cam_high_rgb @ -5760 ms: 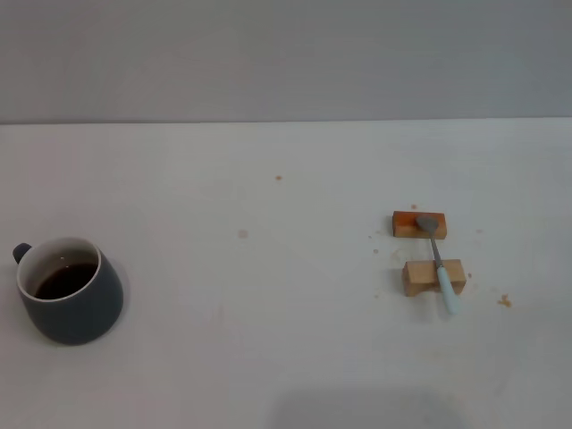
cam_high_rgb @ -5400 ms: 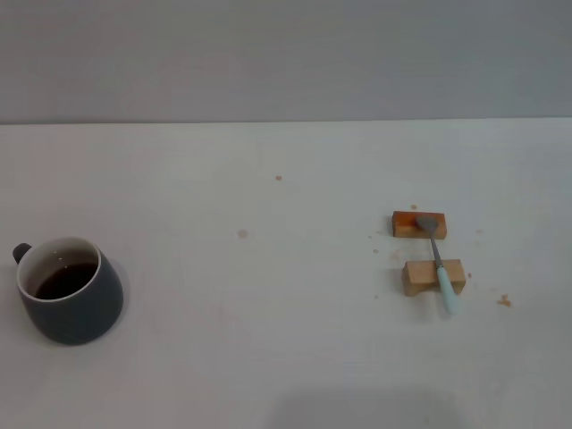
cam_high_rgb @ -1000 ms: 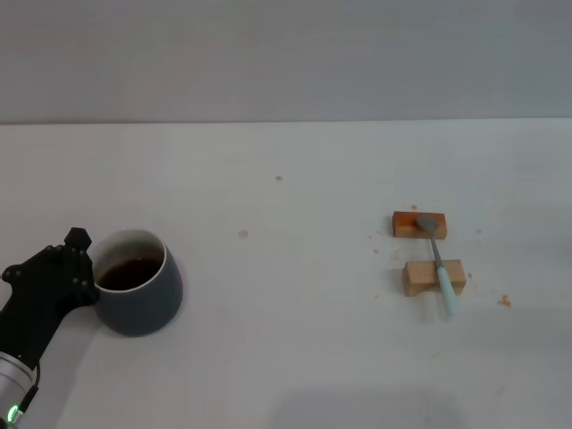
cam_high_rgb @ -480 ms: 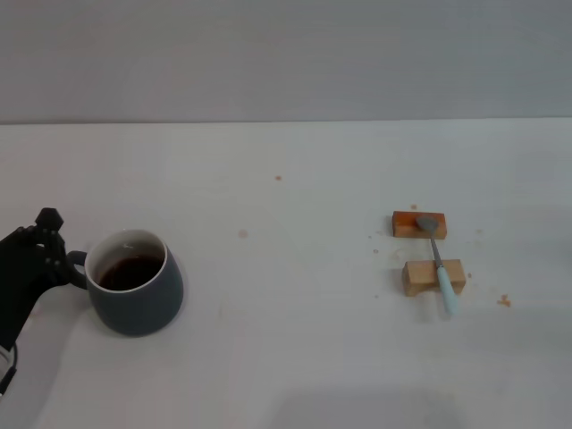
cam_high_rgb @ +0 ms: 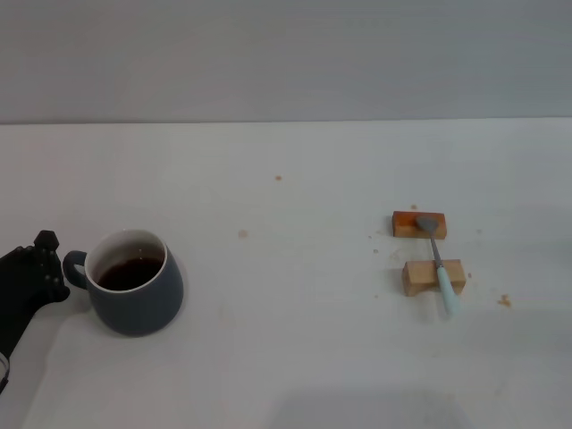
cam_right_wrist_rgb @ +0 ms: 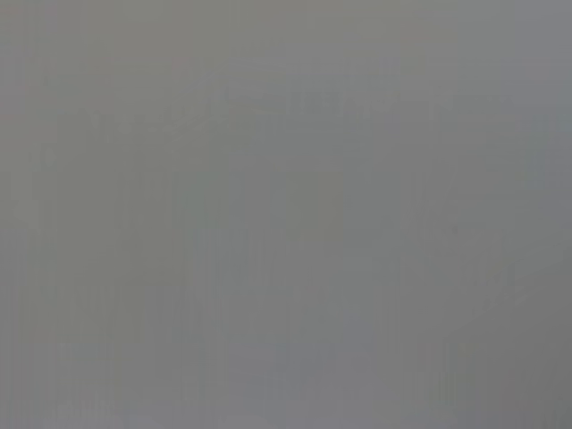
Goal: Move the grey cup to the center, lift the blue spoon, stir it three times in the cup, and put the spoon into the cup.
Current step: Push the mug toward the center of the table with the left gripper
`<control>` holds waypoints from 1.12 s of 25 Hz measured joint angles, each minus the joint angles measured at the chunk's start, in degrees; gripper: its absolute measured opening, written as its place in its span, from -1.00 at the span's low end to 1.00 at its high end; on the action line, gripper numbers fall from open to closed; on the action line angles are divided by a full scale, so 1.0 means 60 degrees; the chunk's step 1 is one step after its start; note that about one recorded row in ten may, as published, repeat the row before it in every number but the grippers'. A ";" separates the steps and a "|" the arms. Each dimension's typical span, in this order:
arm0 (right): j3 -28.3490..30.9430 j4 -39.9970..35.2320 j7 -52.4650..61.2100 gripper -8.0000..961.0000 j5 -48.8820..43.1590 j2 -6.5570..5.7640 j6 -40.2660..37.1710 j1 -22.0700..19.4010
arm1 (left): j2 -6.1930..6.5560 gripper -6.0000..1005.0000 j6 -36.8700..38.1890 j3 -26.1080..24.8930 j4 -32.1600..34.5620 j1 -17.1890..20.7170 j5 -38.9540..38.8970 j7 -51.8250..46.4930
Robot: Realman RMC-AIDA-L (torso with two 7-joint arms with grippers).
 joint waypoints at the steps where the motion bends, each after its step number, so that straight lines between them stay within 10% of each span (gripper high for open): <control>1: 0.0000 0.0001 0.0001 -0.12 -0.0002 -0.0001 0.0010 0.0007 | -0.0001 -0.99 -0.0018 0.0042 0.0026 -0.0020 0.0000 0.0006; 28: 0.0047 0.0017 0.0017 -0.12 -0.0007 -0.0021 0.0035 0.0064 | -0.0063 -0.99 0.0035 0.1772 -0.0562 0.0082 -0.0052 -0.0145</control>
